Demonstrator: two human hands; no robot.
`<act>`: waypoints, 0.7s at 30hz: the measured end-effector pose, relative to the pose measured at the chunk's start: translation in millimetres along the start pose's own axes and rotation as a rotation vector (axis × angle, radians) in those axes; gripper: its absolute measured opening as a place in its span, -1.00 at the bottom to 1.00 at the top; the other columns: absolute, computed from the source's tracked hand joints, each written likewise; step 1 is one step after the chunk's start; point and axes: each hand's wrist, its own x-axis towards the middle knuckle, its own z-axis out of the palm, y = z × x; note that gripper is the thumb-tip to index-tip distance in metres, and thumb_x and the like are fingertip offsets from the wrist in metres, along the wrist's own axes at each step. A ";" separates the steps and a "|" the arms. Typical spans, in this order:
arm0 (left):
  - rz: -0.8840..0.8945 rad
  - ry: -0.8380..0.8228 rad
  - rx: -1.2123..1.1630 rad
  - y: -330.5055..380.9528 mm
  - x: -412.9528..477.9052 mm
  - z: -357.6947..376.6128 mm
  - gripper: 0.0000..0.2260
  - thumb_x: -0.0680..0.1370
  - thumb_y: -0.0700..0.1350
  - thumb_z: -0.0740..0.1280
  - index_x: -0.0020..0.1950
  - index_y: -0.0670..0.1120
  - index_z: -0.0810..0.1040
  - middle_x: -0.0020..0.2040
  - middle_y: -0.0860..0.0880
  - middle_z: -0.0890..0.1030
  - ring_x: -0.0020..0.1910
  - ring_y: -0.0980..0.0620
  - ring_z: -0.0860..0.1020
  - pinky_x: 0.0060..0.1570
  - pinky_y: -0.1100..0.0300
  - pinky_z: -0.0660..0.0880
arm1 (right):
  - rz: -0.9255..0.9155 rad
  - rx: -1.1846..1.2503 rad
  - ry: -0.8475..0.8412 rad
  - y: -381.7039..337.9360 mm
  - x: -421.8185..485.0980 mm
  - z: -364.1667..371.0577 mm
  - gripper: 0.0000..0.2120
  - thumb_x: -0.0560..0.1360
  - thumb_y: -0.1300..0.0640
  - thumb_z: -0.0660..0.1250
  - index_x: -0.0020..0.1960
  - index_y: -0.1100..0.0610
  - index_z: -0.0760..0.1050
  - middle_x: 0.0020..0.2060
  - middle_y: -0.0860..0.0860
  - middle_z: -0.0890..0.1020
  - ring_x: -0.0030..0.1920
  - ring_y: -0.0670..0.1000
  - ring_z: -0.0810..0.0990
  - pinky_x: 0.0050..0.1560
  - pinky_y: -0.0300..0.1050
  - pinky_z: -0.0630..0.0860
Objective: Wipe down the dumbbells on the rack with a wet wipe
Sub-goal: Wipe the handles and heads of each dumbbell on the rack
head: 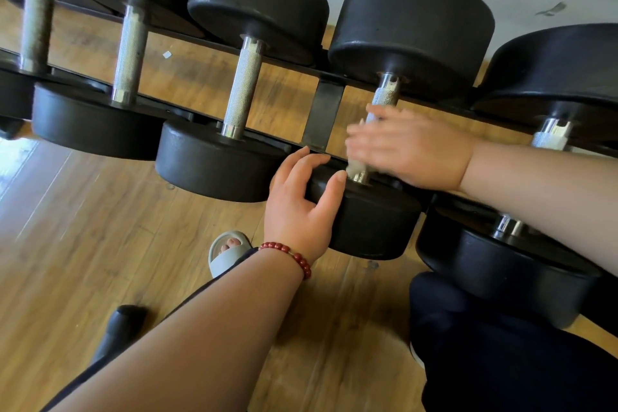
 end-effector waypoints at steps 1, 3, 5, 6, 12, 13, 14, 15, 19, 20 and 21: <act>-0.006 -0.003 -0.002 0.4 0.0 0.1 -0.59 0.48 0.25 0.18 0.27 0.15 0.49 0.38 0.19 0.36 0.37 0.19 0.30 0.26 0.22 0.24 | 0.092 -0.001 0.050 4.6 1.3 -0.6 -0.67 0.47 0.29 0.28 0.22 0.25 0.58 0.19 0.18 0.62 0.28 0.18 0.53 0.47 0.09 0.12; -0.009 -0.001 0.001 0.6 -0.1 -0.9 -0.59 0.48 0.25 0.18 0.27 0.15 0.49 0.38 0.19 0.36 0.37 0.19 0.30 0.25 0.22 0.23 | 0.176 0.011 0.095 -0.6 1.7 3.1 -0.69 0.52 0.28 0.22 0.22 0.26 0.57 0.19 0.18 0.61 0.29 0.19 0.52 0.45 0.06 0.17; -0.001 0.002 0.009 1.7 -0.3 -0.7 -0.58 0.47 0.27 0.17 0.26 0.16 0.49 0.39 0.18 0.36 0.37 0.19 0.30 0.26 0.23 0.23 | 0.051 0.043 0.012 -12.2 -3.7 11.8 -0.64 0.53 0.24 0.15 0.25 0.24 0.56 0.22 0.17 0.60 0.29 0.18 0.52 0.43 0.06 0.25; 0.003 0.007 0.010 1.9 -0.6 -0.5 -0.58 0.46 0.27 0.18 0.26 0.16 0.50 0.38 0.18 0.37 0.37 0.19 0.31 0.26 0.24 0.23 | -0.025 0.064 -0.040 -14.9 -5.8 11.6 -0.63 0.54 0.23 0.13 0.26 0.22 0.56 0.24 0.16 0.59 0.30 0.17 0.52 0.43 0.05 0.25; -0.008 0.001 -0.002 0.8 -0.4 -1.0 -0.61 0.47 0.24 0.19 0.25 0.18 0.49 0.38 0.20 0.36 0.36 0.20 0.30 0.24 0.23 0.23 | 0.305 -0.005 0.106 4.0 1.6 0.4 -0.63 0.53 0.23 0.13 0.28 0.25 0.53 0.25 0.18 0.58 0.34 0.18 0.48 0.44 0.05 0.23; -0.003 0.003 0.001 0.5 -0.2 -1.2 -0.61 0.47 0.25 0.19 0.25 0.18 0.49 0.38 0.20 0.36 0.36 0.20 0.30 0.24 0.23 0.23 | 0.295 -0.006 0.105 -3.3 0.9 3.5 -0.62 0.53 0.23 0.12 0.28 0.25 0.53 0.25 0.18 0.58 0.34 0.18 0.48 0.44 0.06 0.24; 0.002 0.003 0.005 0.2 0.2 -1.0 -0.59 0.47 0.26 0.19 0.26 0.17 0.49 0.38 0.20 0.36 0.36 0.20 0.30 0.24 0.25 0.23 | 0.233 0.013 0.078 -11.0 -1.9 8.2 -0.62 0.54 0.22 0.12 0.27 0.24 0.53 0.25 0.17 0.58 0.34 0.17 0.48 0.44 0.06 0.25; 0.006 0.003 0.009 0.3 0.0 -1.0 -0.56 0.46 0.30 0.17 0.26 0.17 0.49 0.38 0.20 0.36 0.36 0.21 0.30 0.22 0.30 0.21 | 0.146 0.045 0.042 -17.0 -5.3 11.7 -0.63 0.54 0.22 0.12 0.27 0.23 0.54 0.25 0.16 0.58 0.33 0.16 0.49 0.44 0.04 0.24; 0.009 0.005 -0.001 0.6 0.5 -1.2 -0.56 0.43 0.33 0.16 0.24 0.20 0.48 0.37 0.21 0.36 0.35 0.22 0.30 0.18 0.36 0.20 | 0.130 0.046 0.039 -9.0 -4.1 8.9 -0.66 0.52 0.27 0.23 0.27 0.23 0.55 0.25 0.15 0.59 0.33 0.15 0.50 0.44 0.05 0.25; 0.000 0.001 -0.007 0.5 0.7 -1.2 -0.59 0.45 0.29 0.18 0.24 0.21 0.48 0.37 0.22 0.36 0.35 0.22 0.31 0.20 0.31 0.22 | 0.223 0.027 0.077 -7.0 -1.7 6.8 -0.66 0.52 0.28 0.22 0.26 0.24 0.54 0.24 0.15 0.59 0.33 0.15 0.50 0.44 0.05 0.23; -0.005 -0.002 -0.009 0.8 0.2 -1.3 -0.61 0.46 0.27 0.19 0.24 0.21 0.48 0.37 0.22 0.36 0.35 0.21 0.31 0.22 0.27 0.23 | 0.314 0.016 0.111 -8.0 0.8 5.6 -0.66 0.53 0.27 0.18 0.26 0.24 0.54 0.24 0.15 0.59 0.34 0.16 0.49 0.45 0.03 0.21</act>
